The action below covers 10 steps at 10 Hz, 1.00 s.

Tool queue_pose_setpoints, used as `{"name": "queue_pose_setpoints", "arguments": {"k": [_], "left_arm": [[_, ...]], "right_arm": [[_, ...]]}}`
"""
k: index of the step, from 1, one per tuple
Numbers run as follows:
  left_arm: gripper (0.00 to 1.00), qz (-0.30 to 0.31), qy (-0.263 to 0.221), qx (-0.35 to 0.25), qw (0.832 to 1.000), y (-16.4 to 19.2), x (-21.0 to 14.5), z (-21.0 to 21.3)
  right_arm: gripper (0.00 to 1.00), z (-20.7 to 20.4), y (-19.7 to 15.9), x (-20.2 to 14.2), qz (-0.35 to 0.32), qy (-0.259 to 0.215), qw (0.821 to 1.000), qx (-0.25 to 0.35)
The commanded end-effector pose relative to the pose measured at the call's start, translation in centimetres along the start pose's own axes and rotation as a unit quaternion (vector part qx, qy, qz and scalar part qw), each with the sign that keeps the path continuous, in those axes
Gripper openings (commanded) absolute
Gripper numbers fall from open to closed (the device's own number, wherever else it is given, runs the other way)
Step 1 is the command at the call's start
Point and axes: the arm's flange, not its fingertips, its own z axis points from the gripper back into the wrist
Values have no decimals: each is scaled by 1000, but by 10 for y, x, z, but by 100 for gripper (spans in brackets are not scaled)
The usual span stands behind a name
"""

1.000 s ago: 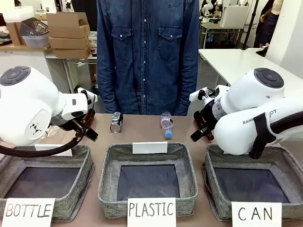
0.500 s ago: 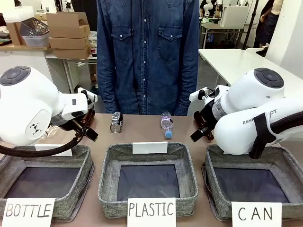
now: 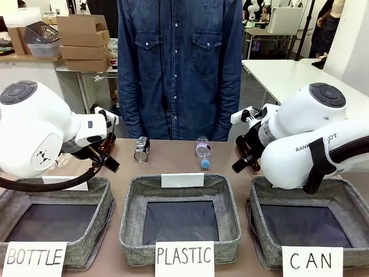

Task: Sort the can waste into the basket.
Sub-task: Pick up the can waste from the table and place it in the right Fabric basket.

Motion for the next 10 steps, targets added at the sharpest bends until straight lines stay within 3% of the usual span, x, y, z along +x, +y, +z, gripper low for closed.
{"name": "queue_pose_setpoints", "arguments": {"k": [1,3,5,6,7,8,9,10], "left_arm": [[100,-31,5,-19,999,-3,7,20],[100,-86,7,-40,995,-10,9,117],[100,-75,-72,-17,994,-19,-18,189],[100,-31,-106,75,991,-27,-28,186],[100,-81,-40,-16,996,-21,23,157],[100,-81,-40,-16,996,-21,23,157],[100,-64,-81,19,995,-17,20,208],[100,-88,-23,-163,982,-22,24,209]], "right_arm": [[100,23,0,10,-21,-7,999,44],[100,123,9,22,-62,-11,998,-1],[100,194,25,8,-59,-61,995,-47],[100,192,36,-1,-52,-59,988,-131],[100,164,12,27,-58,-52,997,-13],[100,201,19,24,-52,-70,995,-55],[100,168,23,31,-56,-18,998,6],[100,174,14,30,-97,-37,991,83]]}}
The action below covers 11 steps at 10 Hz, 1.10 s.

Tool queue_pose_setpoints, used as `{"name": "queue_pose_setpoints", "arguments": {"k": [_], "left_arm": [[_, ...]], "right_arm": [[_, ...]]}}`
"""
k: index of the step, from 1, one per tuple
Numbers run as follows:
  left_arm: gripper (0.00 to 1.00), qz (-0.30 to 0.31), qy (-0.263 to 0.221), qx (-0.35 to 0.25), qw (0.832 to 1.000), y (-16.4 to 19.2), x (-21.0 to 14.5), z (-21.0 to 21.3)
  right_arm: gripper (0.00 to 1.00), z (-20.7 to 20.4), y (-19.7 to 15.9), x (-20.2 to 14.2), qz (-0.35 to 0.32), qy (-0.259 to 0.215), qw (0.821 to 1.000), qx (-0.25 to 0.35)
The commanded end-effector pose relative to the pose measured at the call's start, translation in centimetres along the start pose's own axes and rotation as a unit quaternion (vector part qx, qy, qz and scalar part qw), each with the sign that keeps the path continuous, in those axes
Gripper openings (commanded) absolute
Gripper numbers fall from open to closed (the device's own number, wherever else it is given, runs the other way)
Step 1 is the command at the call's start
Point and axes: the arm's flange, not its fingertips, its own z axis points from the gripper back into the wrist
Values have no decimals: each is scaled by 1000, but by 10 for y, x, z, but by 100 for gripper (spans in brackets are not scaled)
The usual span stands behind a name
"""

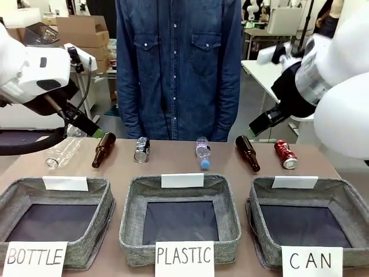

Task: Sort the can waste into the basket.
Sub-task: Pick up the can waste from the table and place it in the right Fabric basket.

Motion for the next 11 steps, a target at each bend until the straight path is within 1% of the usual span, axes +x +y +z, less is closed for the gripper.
{"name": "queue_pose_setpoints", "arguments": {"k": [1,2,3,4,5,6,7,8,9,10,11], "left_arm": [[100,14,62,-230,971,19,-3,34],[100,31,57,-329,942,42,-15,46],[100,55,66,-405,910,62,-30,51],[100,73,40,-481,873,78,-43,49],[100,104,4,-538,837,90,-53,39],[100,150,-52,-572,805,101,-59,33],[100,205,-127,-591,769,114,-65,33],[100,248,-187,-581,752,126,-73,38],[100,270,-245,-572,735,139,-84,47],[100,305,-258,-529,749,149,-93,56],[100,337,-189,-440,811,153,-100,66]], "right_arm": [[100,15,-29,0,-98,-11,982,164],[100,35,-48,-12,-187,-23,944,270],[100,52,-68,-23,-274,-24,890,365],[100,63,-88,-36,-335,-59,846,410],[100,73,-104,-48,-369,-97,809,448],[100,77,-115,-56,-397,-125,787,456],[100,79,-123,-62,-415,-140,772,460],[100,81,-128,-68,-432,-153,765,454],[100,81,-133,-76,-443,-174,759,445],[100,81,-137,-84,-452,-194,754,436],[100,80,-135,-87,-468,-220,798,309]]}}
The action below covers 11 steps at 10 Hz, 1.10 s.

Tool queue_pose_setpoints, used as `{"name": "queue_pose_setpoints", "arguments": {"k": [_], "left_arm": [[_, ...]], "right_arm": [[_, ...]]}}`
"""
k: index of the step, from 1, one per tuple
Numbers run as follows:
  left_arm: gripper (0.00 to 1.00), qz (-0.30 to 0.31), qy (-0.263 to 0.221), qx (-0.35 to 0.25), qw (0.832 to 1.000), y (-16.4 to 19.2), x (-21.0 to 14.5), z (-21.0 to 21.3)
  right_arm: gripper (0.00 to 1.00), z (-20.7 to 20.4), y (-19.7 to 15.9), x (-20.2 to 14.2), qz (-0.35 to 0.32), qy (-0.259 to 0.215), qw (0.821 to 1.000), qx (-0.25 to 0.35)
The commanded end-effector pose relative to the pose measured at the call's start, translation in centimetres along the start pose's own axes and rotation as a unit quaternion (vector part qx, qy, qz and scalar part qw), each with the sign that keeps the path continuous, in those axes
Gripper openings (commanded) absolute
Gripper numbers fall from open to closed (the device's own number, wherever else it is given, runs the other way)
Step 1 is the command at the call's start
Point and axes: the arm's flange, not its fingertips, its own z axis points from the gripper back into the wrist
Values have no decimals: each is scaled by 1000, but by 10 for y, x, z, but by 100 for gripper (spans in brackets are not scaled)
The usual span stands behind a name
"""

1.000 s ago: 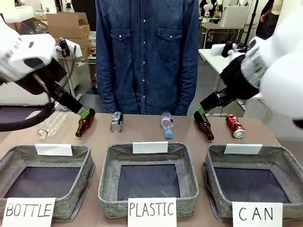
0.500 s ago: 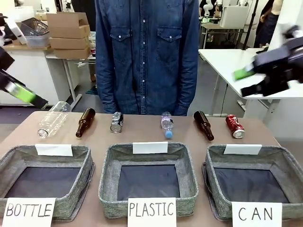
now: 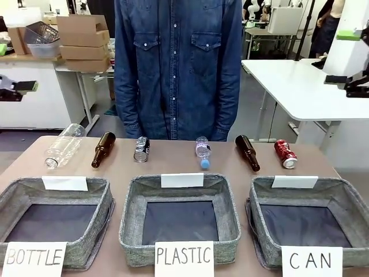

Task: Sort the can waste into the basket.
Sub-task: Pick up the can waste from the table and place it in the right Fabric basket.

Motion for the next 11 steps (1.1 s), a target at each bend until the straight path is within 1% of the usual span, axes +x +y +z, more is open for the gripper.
{"name": "queue_pose_setpoints", "arguments": {"k": [1,5,6,7,8,9,10,11], "left_arm": [[100,0,33,-61,998,0,-4,-16],[100,0,33,-61,998,0,-4,-16],[100,0,33,-61,998,0,-4,-16],[100,0,33,-61,998,0,-4,-16],[100,0,33,-61,998,0,-4,-16],[100,0,33,-61,998,0,-4,-16],[100,0,33,-61,998,0,-4,-16],[100,0,33,-61,998,0,-4,-16]], "right_arm": [[100,-2,4,-7,-15,42,998,33],[100,-2,4,-7,-15,42,998,33],[100,0,3,-10,-14,44,999,22],[100,-14,0,-2,46,-72,959,-269],[100,-16,-1,6,127,-55,910,-391],[100,-12,-6,16,152,-131,828,-523],[100,-9,-12,22,167,-144,767,-602],[100,-7,-19,24,157,-131,759,-618]]}}
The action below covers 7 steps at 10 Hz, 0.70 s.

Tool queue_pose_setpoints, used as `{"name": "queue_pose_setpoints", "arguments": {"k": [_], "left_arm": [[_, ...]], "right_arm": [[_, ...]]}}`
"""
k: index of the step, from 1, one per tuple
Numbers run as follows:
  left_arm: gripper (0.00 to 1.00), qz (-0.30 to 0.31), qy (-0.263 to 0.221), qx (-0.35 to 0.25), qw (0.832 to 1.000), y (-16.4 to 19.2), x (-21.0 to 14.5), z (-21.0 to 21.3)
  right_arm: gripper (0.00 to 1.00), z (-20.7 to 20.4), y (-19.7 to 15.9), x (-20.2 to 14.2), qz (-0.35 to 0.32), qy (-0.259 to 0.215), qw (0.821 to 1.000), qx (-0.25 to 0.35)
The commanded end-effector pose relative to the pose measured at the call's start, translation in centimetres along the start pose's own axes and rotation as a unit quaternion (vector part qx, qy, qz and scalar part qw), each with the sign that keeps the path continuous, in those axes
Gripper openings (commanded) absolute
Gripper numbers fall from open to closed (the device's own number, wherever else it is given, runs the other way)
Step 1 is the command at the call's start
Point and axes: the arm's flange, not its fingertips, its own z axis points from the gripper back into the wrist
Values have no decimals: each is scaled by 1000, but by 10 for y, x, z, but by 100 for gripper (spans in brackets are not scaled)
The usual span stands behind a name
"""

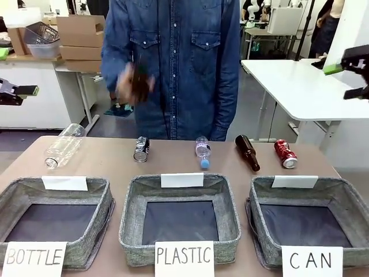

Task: Sort the can waste into the basket.
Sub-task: Pick up the can waste from the table and place it in the right Fabric basket.

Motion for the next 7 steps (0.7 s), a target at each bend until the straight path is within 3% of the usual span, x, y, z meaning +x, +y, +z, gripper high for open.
{"name": "queue_pose_setpoints", "arguments": {"k": [1,3,4,6,7], "left_arm": [[100,-14,-3,-12,1000,-2,2,-1],[100,-14,-3,-12,1000,-2,2,-1],[100,-14,-3,-12,1000,-2,2,-1],[100,-14,-3,-12,1000,-2,2,-1],[100,-14,-3,-12,1000,-2,2,-1]], "right_arm": [[100,-7,-14,0,37,13,942,-334],[100,10,-24,-1,19,10,952,-305],[100,-5,-21,9,43,-24,987,-153],[100,-5,-21,9,43,-24,987,-153],[100,-5,-30,10,39,-24,973,-224]]}}
